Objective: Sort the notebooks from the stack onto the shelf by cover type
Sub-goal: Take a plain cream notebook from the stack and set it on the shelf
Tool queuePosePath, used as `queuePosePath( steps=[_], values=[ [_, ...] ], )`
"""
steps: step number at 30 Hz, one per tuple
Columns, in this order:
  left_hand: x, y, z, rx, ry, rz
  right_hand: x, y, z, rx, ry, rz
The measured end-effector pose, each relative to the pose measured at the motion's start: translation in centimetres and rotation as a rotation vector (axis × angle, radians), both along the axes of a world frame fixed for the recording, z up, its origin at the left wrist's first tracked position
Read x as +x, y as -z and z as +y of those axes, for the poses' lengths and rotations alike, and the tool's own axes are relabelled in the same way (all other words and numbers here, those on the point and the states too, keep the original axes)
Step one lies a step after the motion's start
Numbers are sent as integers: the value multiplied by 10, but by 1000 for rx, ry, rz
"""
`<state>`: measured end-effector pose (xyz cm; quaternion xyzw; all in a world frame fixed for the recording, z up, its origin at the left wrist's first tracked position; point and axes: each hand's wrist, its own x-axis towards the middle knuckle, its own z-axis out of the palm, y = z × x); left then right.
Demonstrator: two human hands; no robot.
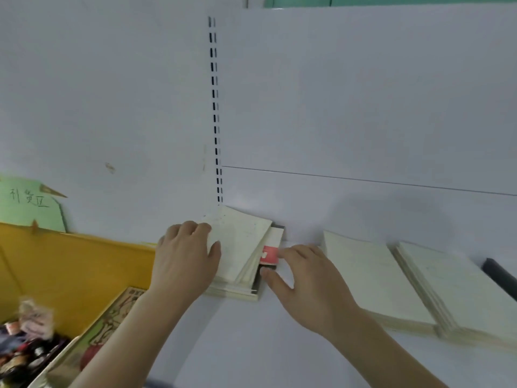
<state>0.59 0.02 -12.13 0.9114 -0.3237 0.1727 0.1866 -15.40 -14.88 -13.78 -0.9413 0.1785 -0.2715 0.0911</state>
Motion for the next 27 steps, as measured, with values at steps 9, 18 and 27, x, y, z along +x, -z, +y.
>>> queuePosePath(
  steps=[9,18,27],
  values=[
    [38,23,25,119,69,-52,67,-1,31,386,313,98],
    [34,29,31,47,186,-68,64,-7,23,573,404,-68],
    [32,-4,21,-644,381,660,46,-33,37,811,211,-583]
  ],
)
